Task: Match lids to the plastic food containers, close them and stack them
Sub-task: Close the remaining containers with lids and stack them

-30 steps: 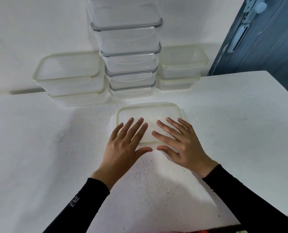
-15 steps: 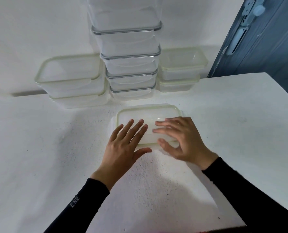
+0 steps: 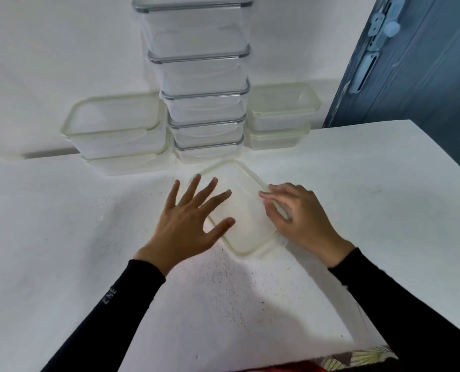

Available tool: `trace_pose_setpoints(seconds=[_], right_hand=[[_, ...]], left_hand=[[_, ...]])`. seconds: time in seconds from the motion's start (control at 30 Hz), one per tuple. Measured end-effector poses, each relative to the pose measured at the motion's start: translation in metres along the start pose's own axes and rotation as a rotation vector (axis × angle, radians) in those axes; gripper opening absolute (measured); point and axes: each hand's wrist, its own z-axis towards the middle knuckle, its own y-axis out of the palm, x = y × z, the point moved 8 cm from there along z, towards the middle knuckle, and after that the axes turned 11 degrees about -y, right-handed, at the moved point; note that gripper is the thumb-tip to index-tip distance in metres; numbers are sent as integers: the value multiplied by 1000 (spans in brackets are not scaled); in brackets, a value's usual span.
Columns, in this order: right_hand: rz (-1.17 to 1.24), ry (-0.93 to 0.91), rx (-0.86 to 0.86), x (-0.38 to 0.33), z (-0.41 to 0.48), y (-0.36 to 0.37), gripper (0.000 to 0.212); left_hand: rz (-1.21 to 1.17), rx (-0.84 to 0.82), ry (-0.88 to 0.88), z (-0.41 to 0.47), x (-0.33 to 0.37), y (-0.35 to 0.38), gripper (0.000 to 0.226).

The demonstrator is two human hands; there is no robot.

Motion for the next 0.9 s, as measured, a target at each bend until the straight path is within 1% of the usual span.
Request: trace_pose_setpoints(seconds=[0.07,0.1,0.17,0.23,0.33,0.4,0.43,0.53,0.57,0.67,0.73,0.9], right_hand=[[-7,48,32,-7,-23,-1,52],[14,79,38,-10,-32,0,58],[106,138,36,-14,-44,5,74],[167,150,15,-16,-51,11,88],[102,134,-41,-16,-57,18,96],[11,66,-38,-21,-56,18,91],[-26,-6,-24,-28,-54,18,83],[-35,-212,-7,-47,-55,24,50],[-22,-244,-16,-49,-58,28,45],[-16,-297,-63,-46,-65,35,45],[-36,-322,-76,-43,-65,37,45],[-30,-328,-17,-41,-65,39,41]], left_hand=[[-74,-48,-21,5,-6,5,60],[-122,-31,-18,6,-7,5,59],[-221,44,-19,9,-6,1,56],[-298,120,-29,7,-6,-6,50],[-377,258,46,-13,4,-19,31],[-344,270,94,-32,16,-19,28],[-312,256,97,-39,19,-17,31],[-253,161,61,-49,18,-5,50],[-231,126,62,-50,17,-2,57],[-191,98,81,-50,19,4,69],[-199,127,79,-51,21,6,69],[-185,215,117,-59,27,13,64]])
